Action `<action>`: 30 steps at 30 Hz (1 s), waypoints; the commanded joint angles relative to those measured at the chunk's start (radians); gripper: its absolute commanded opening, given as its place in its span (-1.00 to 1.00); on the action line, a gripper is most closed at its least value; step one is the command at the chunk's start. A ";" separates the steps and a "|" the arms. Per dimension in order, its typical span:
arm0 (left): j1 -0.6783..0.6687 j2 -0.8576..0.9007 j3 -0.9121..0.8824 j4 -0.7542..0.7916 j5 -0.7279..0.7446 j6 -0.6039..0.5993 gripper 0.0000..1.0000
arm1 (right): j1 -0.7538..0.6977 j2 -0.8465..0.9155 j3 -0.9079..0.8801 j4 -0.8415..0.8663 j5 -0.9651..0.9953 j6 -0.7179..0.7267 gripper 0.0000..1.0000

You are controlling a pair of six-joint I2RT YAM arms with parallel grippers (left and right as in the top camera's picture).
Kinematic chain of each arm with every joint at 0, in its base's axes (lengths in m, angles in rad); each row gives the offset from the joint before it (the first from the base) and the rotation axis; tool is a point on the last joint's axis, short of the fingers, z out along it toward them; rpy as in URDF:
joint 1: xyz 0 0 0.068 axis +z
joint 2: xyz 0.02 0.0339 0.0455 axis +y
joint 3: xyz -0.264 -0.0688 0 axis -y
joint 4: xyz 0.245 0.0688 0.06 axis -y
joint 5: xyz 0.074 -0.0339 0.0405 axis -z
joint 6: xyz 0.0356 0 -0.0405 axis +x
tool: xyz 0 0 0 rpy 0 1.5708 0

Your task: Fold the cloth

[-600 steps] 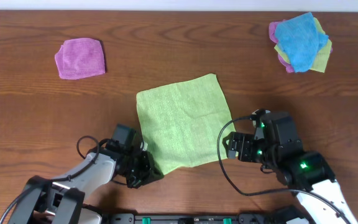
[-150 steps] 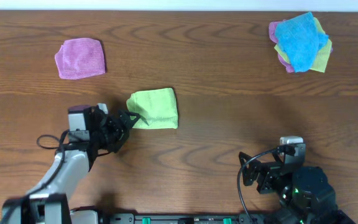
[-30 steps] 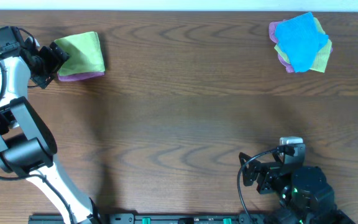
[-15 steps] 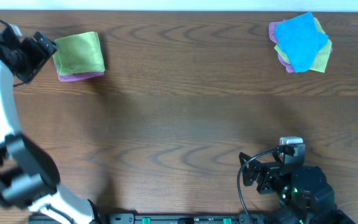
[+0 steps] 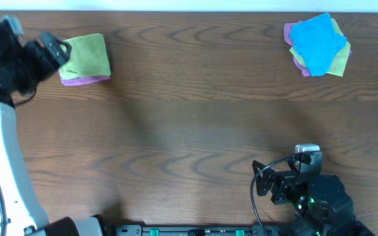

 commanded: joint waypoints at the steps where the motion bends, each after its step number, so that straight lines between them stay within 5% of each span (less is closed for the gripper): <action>1: -0.008 -0.027 0.006 -0.100 -0.039 0.108 0.90 | -0.007 -0.005 -0.005 -0.001 0.010 0.010 0.99; 6: -0.054 -0.141 -0.137 -0.059 -0.069 0.189 0.91 | -0.007 -0.005 -0.005 -0.001 0.010 0.011 0.98; 15: -0.142 -0.629 -0.728 0.439 -0.158 0.297 0.90 | -0.007 -0.005 -0.005 -0.001 0.010 0.010 0.98; 30: -0.271 -1.358 -1.330 0.468 -0.363 0.395 0.90 | -0.007 -0.005 -0.005 -0.001 0.010 0.010 0.99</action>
